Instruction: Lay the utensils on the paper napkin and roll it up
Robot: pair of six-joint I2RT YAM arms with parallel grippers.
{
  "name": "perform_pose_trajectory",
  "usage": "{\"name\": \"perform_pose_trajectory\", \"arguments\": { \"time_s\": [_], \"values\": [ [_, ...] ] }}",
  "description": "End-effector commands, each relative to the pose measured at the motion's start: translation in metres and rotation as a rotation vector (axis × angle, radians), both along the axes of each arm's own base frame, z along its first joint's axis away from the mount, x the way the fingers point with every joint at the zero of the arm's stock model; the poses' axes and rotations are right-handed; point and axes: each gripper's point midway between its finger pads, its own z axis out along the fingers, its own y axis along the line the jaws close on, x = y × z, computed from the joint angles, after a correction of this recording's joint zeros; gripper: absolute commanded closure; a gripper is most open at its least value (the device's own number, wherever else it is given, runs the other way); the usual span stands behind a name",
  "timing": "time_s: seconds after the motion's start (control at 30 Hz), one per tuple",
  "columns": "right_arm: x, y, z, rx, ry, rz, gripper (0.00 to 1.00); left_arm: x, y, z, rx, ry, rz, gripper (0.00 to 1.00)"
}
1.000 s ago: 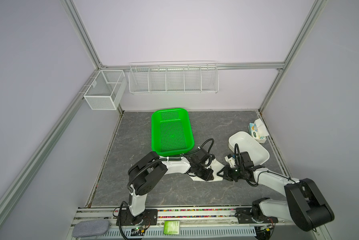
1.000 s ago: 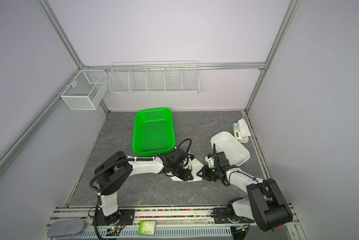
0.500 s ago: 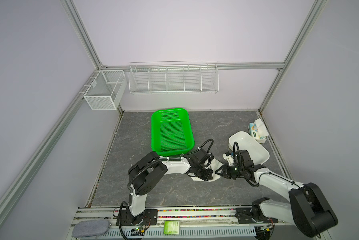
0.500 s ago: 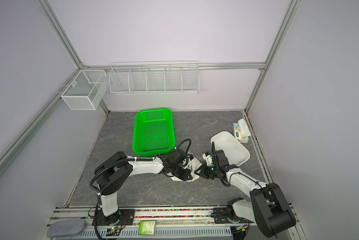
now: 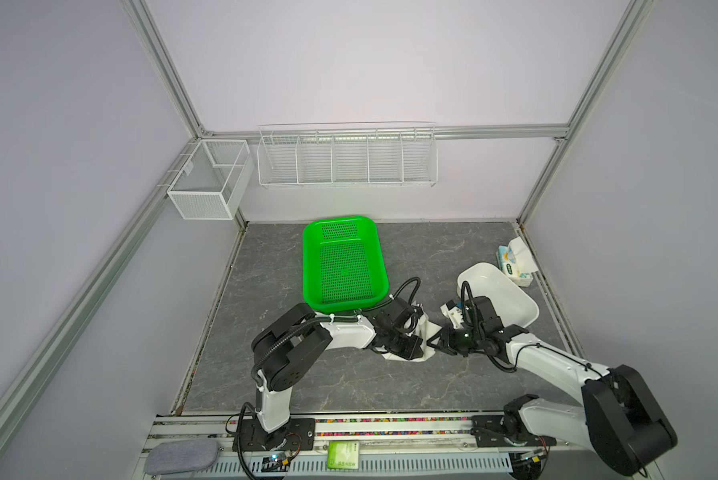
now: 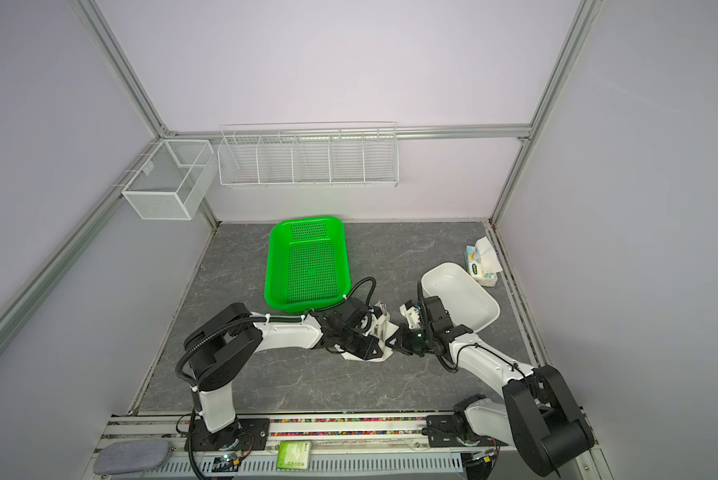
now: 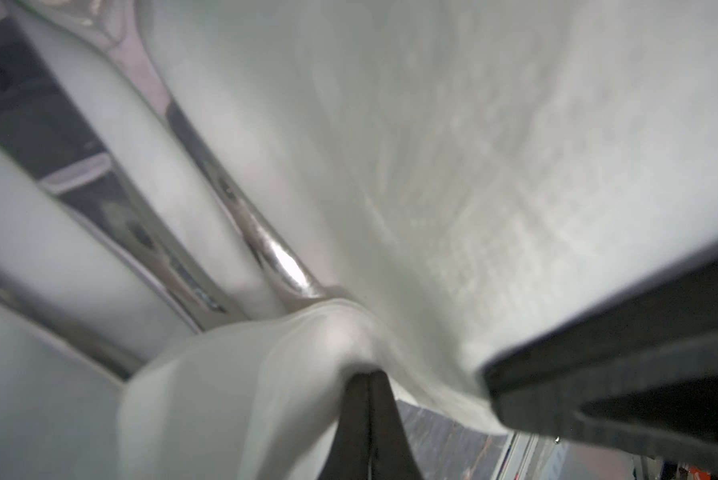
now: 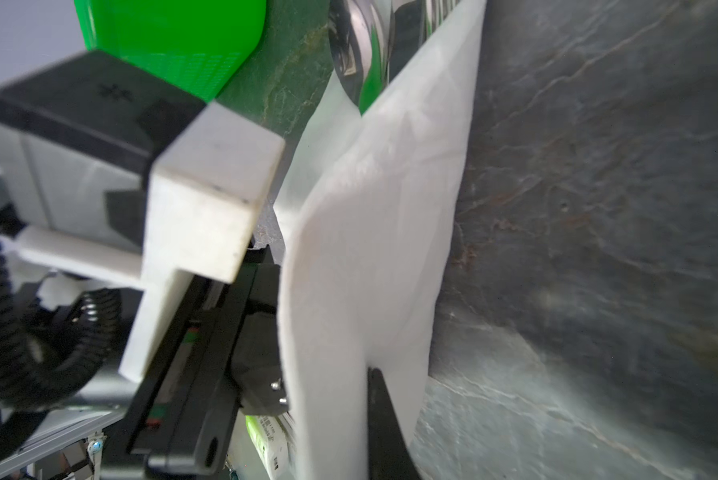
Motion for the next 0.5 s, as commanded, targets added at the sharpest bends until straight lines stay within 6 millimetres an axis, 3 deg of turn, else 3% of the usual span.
{"name": "perform_pose_trajectory", "arguments": {
  "time_s": [0.0,0.3,0.47],
  "values": [
    [0.001,-0.001,0.004,-0.025,-0.014,-0.003,0.94,0.006,0.002,0.013,-0.042,-0.011,0.033,0.98],
    [0.005,0.0,0.003,-0.037,-0.016,-0.005,0.94,0.005,0.011,0.021,-0.055,-0.02,0.05,0.96],
    [0.005,0.004,0.004,-0.04,-0.018,0.005,0.94,0.009,0.024,0.009,-0.009,-0.013,0.088,0.96]
  ]
}}
